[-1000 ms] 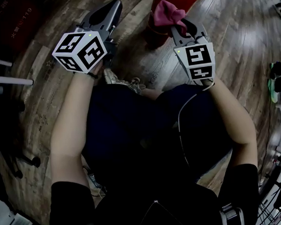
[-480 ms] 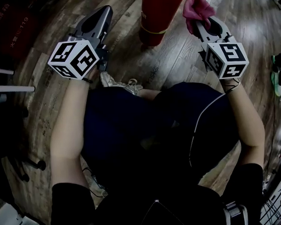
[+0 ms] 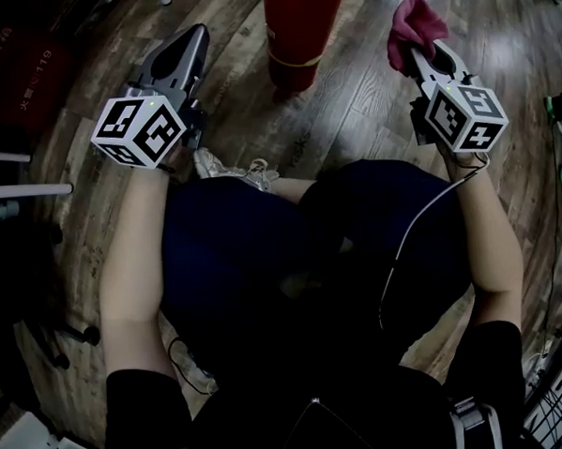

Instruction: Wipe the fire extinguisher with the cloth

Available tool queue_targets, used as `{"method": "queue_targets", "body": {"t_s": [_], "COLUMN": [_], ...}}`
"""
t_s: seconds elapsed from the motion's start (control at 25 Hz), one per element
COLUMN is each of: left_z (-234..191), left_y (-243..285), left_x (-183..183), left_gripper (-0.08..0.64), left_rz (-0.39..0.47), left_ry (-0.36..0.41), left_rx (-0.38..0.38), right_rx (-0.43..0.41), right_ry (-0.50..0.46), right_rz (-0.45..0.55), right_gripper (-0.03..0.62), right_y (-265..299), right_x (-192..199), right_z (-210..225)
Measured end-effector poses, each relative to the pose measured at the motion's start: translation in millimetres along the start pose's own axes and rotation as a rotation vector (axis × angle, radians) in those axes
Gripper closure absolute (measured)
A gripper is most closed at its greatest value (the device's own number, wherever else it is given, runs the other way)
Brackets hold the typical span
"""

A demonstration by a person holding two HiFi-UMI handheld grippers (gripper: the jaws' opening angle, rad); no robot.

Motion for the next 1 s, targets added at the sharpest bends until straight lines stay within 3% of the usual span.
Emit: {"method": "queue_targets", "body": {"t_s": [0.2, 0.76, 1.0], "left_z": [-2.8, -5.3, 7.9], "left_y": [-2.2, -6.8, -9.2], "left_x": [0.6, 2.6, -4.1], "left_gripper": [0.546, 0.546, 0.546], "left_rz": [0.003, -0.003, 0.019], "left_ry": [0.011, 0.033, 0.062], "left_rx": [-0.003, -0.028, 0.01], "right_rx": [-0.034, -0.023, -0.027], "right_ry": [0.139, 0.082, 0.051], "right_rz": [-0.005, 0.002, -0.005], "right_gripper": [0.522, 0.522, 0.522], "right_y": [-1.4, -7.1, -6.8], "right_x": [9.1, 3.4, 1.8], "right_z": [0.3, -5.8, -10.4]}}
Point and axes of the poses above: the fingertips, and each gripper's own axes: y forward along the fingers, z to its right, x out of its underside, the point moved 1 cm from there along -y, backward along the fingers, and after that the axes turned 11 degrees about -y, right-handed, at the moved point
